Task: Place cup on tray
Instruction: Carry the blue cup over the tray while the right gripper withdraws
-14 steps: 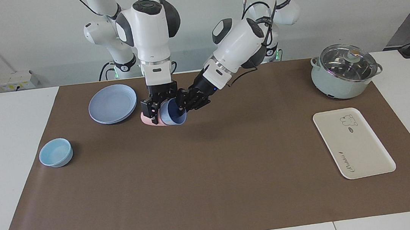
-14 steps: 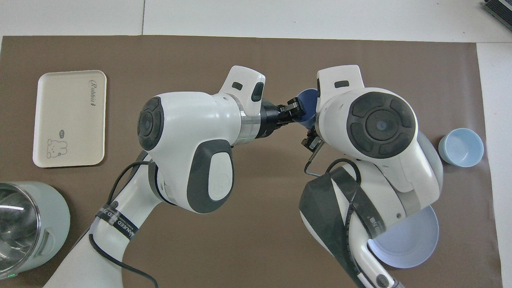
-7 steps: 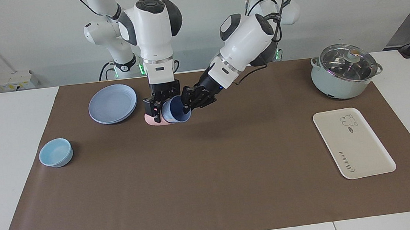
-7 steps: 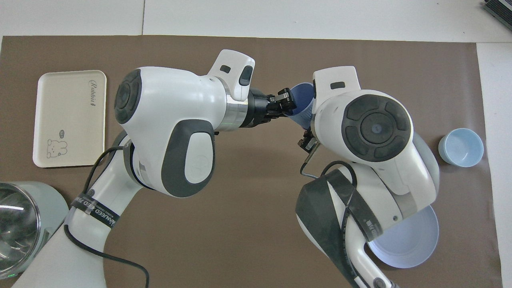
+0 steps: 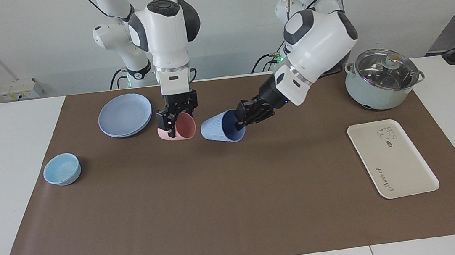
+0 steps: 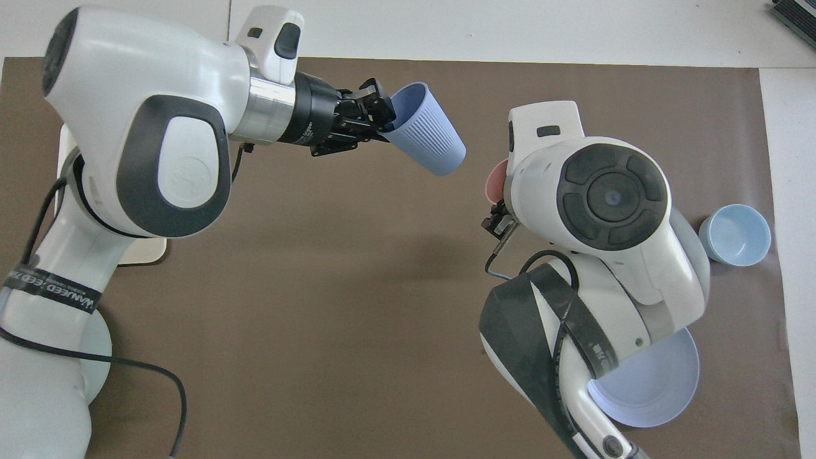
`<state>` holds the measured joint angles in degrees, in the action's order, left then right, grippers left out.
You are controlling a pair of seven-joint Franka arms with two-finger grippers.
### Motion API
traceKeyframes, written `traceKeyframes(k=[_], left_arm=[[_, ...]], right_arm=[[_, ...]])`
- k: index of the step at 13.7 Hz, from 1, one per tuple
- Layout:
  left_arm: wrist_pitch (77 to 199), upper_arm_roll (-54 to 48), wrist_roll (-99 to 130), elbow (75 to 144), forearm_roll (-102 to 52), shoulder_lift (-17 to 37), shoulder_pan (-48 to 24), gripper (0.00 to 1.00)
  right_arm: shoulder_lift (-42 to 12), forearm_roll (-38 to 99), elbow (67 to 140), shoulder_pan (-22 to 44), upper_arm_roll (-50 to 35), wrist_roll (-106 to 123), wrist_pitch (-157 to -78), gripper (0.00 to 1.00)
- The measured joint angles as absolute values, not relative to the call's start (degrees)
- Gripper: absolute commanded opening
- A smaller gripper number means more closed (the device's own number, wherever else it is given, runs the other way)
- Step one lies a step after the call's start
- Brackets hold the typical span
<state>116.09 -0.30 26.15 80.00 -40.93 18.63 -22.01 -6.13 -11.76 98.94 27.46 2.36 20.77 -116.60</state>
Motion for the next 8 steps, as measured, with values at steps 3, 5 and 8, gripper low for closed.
traceKeyframes(k=[3, 5, 8], left_arm=[[114.8, -0.2, 23.5, 78.8, -33.0, 18.6, -16.7, 0.00], [115.0, -0.1, 18.5, 78.7, -28.1, 18.7, -13.4, 0.00], [115.1, 0.1, 6.0, 80.0, -26.8, 18.7, -6.1, 0.00]], right_arm=[[-6.1, -11.8, 98.9, 25.3, 2.6, 20.8, -119.6, 0.00], [-6.2, -9.4, 99.0, 22.7, 2.7, 20.8, -122.1, 0.00], [-6.7, -1.2, 99.2, 18.5, 2.8, 23.9, -127.5, 0.00]])
